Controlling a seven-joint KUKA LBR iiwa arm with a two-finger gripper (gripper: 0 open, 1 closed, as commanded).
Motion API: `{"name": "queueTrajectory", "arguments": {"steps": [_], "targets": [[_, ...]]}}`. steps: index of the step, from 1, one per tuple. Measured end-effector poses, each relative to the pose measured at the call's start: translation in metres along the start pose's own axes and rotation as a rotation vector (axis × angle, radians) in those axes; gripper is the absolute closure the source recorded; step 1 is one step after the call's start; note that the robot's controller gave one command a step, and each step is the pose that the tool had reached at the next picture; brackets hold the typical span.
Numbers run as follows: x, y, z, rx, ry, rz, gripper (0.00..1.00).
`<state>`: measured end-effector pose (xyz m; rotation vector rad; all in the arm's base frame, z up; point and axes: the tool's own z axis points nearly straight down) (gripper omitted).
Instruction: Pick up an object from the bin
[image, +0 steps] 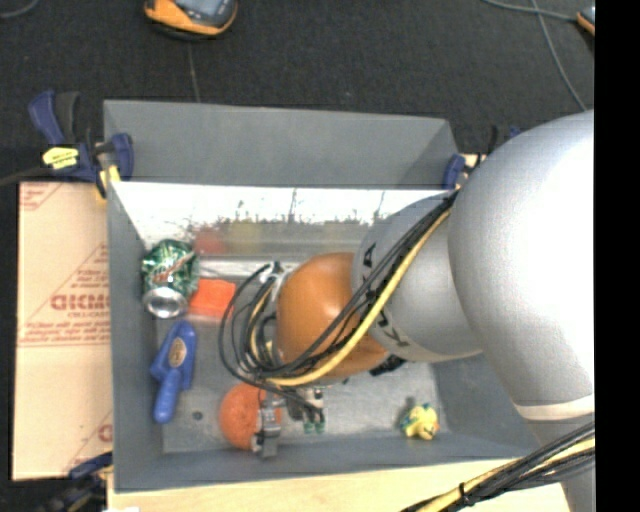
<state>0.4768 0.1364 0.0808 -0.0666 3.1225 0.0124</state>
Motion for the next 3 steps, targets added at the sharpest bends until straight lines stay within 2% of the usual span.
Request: {"name": "queueTrajectory", "arguments": {"steps": [1, 2, 3], "targets": [[-0.013, -0.021, 0.007, -0.001, -0.005, -0.099, 0.0], [-0.005, -0.023, 0.005, -0.001, -0.005, 0.079, 0.0], [-0.011, -0.088, 0.008, -0.001, -0.006, 0.015, 1.0]]}}
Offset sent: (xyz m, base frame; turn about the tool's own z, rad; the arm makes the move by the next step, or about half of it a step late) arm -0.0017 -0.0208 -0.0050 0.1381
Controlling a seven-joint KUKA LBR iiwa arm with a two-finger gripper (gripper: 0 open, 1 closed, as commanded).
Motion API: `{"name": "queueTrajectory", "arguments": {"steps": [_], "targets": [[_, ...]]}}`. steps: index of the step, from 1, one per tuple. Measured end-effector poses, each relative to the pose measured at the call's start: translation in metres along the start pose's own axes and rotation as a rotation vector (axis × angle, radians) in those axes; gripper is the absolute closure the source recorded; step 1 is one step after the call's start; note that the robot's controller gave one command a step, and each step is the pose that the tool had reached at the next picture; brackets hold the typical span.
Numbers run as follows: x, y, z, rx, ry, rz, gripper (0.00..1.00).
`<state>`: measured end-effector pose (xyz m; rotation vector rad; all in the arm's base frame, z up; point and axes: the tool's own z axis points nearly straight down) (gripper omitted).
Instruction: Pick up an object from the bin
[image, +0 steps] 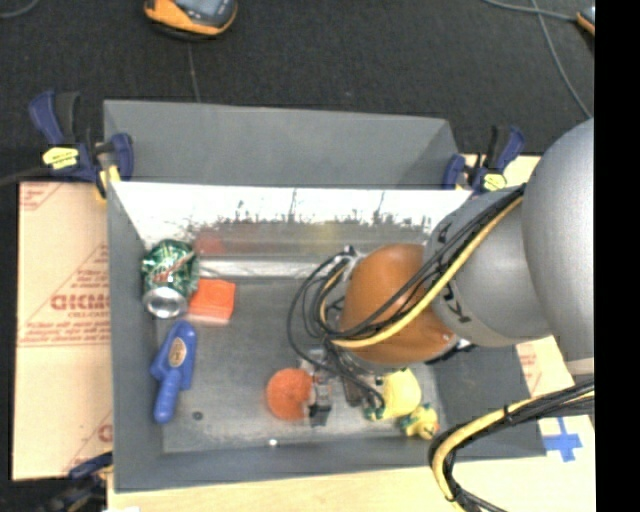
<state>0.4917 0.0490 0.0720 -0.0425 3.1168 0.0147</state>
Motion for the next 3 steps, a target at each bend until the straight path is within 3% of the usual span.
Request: {"name": "queueTrajectory", "arguments": {"steps": [3], "targets": [[0.0, 0.0, 0.0, 0.0, 0.0, 0.003, 1.0]]}}
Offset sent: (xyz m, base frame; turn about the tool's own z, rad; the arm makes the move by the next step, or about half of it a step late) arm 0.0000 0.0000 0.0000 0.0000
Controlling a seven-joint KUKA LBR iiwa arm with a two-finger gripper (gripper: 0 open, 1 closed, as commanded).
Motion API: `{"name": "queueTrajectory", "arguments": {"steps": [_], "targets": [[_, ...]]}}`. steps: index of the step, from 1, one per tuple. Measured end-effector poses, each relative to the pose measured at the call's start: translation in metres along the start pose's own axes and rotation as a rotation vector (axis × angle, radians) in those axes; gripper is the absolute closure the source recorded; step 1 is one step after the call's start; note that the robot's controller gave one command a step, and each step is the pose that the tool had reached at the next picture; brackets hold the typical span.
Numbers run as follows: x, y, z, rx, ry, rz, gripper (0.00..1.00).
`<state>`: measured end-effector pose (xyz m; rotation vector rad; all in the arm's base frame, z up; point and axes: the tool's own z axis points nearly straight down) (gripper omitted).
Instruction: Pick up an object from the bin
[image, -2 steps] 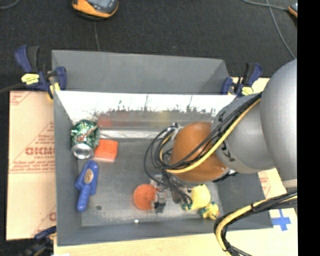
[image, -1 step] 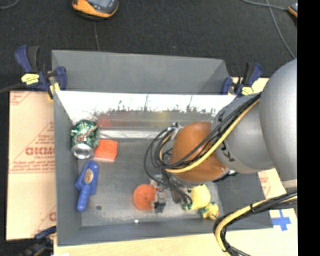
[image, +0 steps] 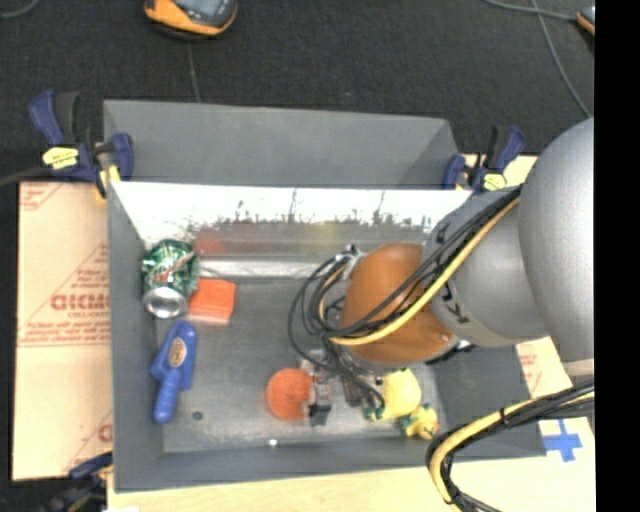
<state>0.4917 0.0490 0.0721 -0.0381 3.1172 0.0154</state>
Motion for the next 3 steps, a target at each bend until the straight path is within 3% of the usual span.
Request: {"name": "queueTrajectory", "arguments": {"steps": [1, 2, 3], "targets": [[0.007, 0.015, -0.016, 0.0, -0.002, 0.039, 1.0], [0.009, 0.011, -0.015, 0.0, 0.0, 0.042, 1.0], [0.013, -0.03, -0.001, -0.005, -0.011, 0.142, 1.0]]}}
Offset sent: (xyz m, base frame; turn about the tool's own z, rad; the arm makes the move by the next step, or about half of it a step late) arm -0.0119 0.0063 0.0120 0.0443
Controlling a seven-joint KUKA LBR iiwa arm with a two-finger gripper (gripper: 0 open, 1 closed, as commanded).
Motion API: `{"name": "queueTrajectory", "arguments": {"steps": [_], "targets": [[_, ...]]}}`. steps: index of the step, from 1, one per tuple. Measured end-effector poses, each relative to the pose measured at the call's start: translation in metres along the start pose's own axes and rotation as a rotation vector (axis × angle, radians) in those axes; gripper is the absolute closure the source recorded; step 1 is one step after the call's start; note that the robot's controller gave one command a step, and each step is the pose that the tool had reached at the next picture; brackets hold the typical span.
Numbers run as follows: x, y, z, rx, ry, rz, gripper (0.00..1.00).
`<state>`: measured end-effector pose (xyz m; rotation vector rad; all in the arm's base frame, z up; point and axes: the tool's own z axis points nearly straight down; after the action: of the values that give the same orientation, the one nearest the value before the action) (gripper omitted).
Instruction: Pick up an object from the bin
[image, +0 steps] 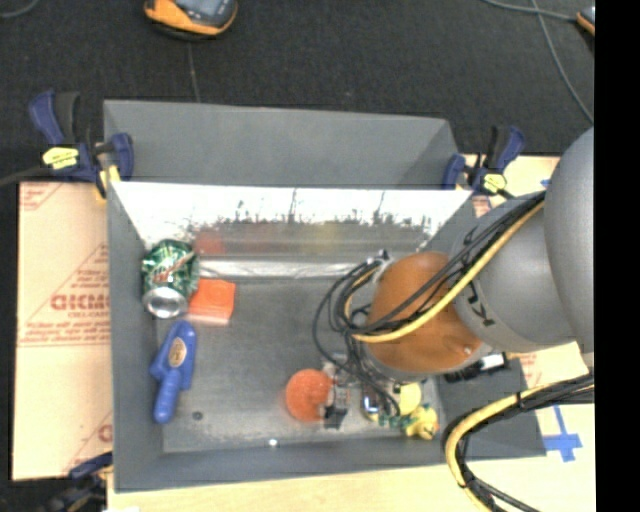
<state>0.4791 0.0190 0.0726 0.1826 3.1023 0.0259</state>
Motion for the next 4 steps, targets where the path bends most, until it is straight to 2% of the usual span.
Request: {"name": "queueTrajectory", "arguments": {"steps": [1, 2, 3, 4], "targets": [[-0.009, 0.032, -0.019, -0.001, 0.0, -0.045, 1.0], [-0.001, 0.007, -0.046, 0.002, 0.001, 0.009, 1.0], [-0.005, 0.024, -0.02, 0.001, 0.001, -0.022, 1.0], [-0.011, 0.019, -0.032, 0.002, 0.0, 0.011, 1.0]]}}
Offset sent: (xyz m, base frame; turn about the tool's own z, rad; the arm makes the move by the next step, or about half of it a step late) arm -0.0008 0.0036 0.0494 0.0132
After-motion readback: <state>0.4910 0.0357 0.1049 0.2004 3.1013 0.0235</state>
